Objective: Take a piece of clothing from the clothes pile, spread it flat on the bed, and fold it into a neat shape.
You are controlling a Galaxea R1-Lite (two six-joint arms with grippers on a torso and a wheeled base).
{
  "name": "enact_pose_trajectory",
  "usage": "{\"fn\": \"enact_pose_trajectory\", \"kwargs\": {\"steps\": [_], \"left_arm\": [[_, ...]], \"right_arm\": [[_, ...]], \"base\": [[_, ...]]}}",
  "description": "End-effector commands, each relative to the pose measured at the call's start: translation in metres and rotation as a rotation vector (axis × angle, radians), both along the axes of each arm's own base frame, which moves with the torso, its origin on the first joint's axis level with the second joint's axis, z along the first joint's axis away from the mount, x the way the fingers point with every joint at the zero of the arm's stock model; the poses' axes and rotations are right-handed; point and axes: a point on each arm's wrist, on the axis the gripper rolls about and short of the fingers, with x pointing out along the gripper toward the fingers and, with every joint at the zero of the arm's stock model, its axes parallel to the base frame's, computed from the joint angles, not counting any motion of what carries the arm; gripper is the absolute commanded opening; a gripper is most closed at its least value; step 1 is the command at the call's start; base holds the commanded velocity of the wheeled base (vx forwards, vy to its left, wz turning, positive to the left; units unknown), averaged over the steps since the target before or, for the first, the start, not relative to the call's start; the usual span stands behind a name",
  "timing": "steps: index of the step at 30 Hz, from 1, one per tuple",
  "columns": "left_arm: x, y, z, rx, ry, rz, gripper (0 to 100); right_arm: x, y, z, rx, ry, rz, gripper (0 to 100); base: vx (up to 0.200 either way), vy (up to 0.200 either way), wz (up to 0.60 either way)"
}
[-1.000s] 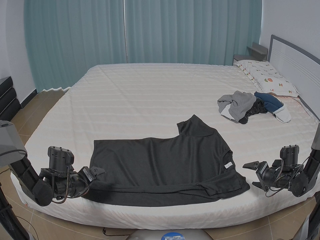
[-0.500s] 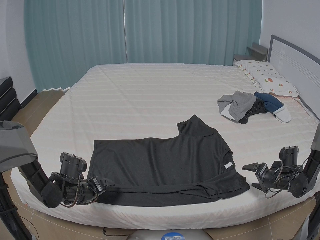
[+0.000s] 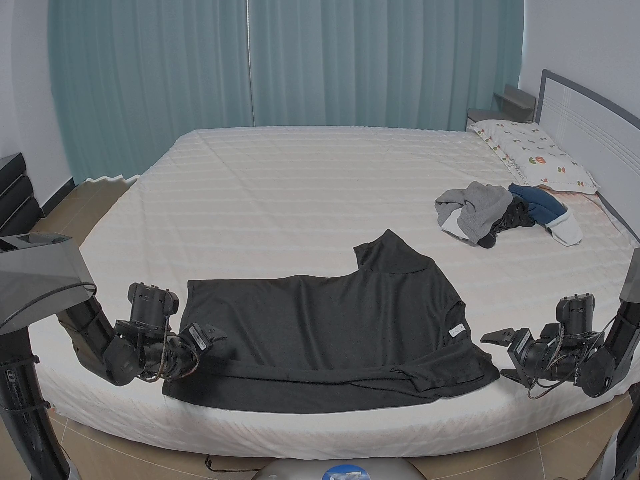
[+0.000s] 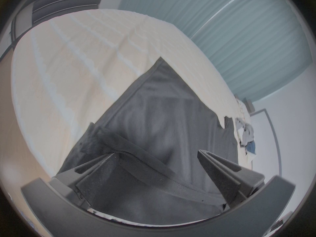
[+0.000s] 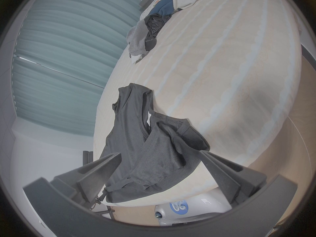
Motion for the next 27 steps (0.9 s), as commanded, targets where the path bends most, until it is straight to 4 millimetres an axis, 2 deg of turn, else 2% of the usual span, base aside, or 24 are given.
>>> {"fn": "enact_pose_trajectory", "kwargs": {"steps": [1, 6, 15, 20, 27], "left_arm": [[0.008, 0.006, 0.006, -0.02, -0.031, 0.035, 100], [0.011, 0.009, 0.011, -0.039, -0.048, 0.066, 100], [0.026, 0.028, 0.021, -0.124, -0.149, 0.187, 100], [0.024, 0.041, 0.025, -0.128, -0.162, 0.208, 100], [0.006, 0.05, 0.01, -0.038, -0.084, 0.134, 100]], "right_arm": [[0.0, 0.001, 0.0, 0.0, 0.001, 0.003, 100], [0.0, 0.001, -0.001, 0.001, 0.003, 0.002, 100], [0.0, 0.001, -0.001, 0.0, 0.004, 0.003, 100], [0.001, 0.001, -0.004, -0.003, 0.014, 0.003, 100], [0.001, 0.0, -0.004, -0.003, 0.013, 0.001, 100]], "base": [[0.0, 0.0, 0.0], [0.0, 0.0, 0.0], [0.0, 0.0, 0.0], [0.0, 0.0, 0.0], [0.0, 0.0, 0.0]]}}
